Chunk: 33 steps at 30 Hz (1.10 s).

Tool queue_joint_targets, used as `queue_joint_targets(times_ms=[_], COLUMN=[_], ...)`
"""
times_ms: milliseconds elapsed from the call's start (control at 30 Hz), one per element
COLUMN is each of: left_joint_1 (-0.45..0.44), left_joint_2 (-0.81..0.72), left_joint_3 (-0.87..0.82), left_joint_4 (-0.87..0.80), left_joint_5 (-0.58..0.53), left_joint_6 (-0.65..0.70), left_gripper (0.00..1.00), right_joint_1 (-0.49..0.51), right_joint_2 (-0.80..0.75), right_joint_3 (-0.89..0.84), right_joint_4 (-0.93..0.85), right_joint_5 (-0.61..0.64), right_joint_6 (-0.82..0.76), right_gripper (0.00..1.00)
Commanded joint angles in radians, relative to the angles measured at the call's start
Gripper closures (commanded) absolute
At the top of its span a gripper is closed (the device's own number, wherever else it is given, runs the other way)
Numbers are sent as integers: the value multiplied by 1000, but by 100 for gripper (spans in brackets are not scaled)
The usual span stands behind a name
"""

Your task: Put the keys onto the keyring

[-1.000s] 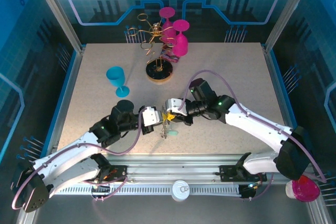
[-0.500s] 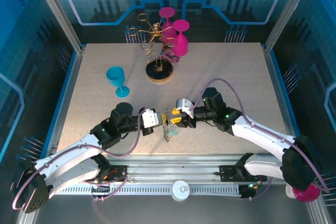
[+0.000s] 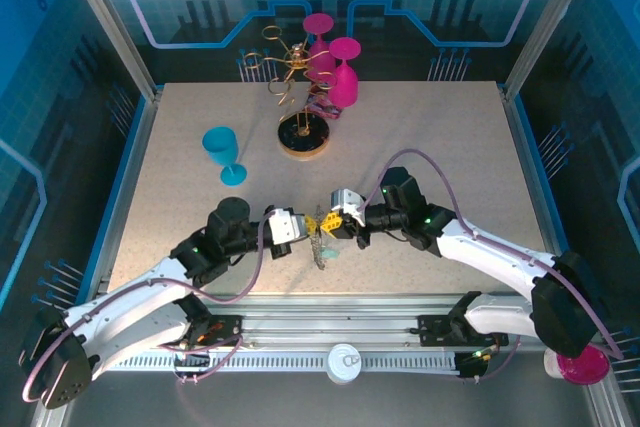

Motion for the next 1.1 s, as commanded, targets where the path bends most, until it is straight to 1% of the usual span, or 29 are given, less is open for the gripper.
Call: queue_joint_targets(times_ms=[0,100,233,300,367,467,600,767,833,933,1000,1033,1067], left_joint_1=[-2,-2,-2,-3,-2,-2,-2,-2,-2,-2,-3,-2,-2], left_joint_2=[-29,-28,-16,-12,-13,-11,-2,8,9,16,17,17,16], left_joint_3=[-12,-17,-20,-24,-30,-39,-49,-47,-45,-44,-40,-39,-35], left_joint_4=[107,168,243,244,235,228,228,236,238,246,238,230,213], left_joint_5=[72,128,155,147,140,130,122,120,119,118,108,94,79], left_joint_6=[-35,-70,-113,-114,-108,-107,-107,-107,-106,-107,-105,-103,-98], left_gripper=[100,100,100,100,100,100,100,100,100,100,100,100,98], right_joint_1=[-2,6,27,17,-1,-21,-24,-22,-21,-21,-22,-22,-21], right_joint_2=[8,52,83,64,26,-31,-55,-40,-33,-26,-28,-29,-33], right_joint_3=[33,60,95,80,43,-1,-12,-5,-1,8,17,23,36], right_joint_4=[-55,-61,-68,-21,51,101,94,104,106,104,89,72,43], right_joint_5=[5,-17,-53,-58,-57,-51,-61,-83,-88,-94,-98,-96,-89], right_joint_6=[-24,-10,-3,24,58,66,42,44,44,42,38,32,20], right_gripper=[100,99,85,81,74,73,73,73,75,85,97,100,100])
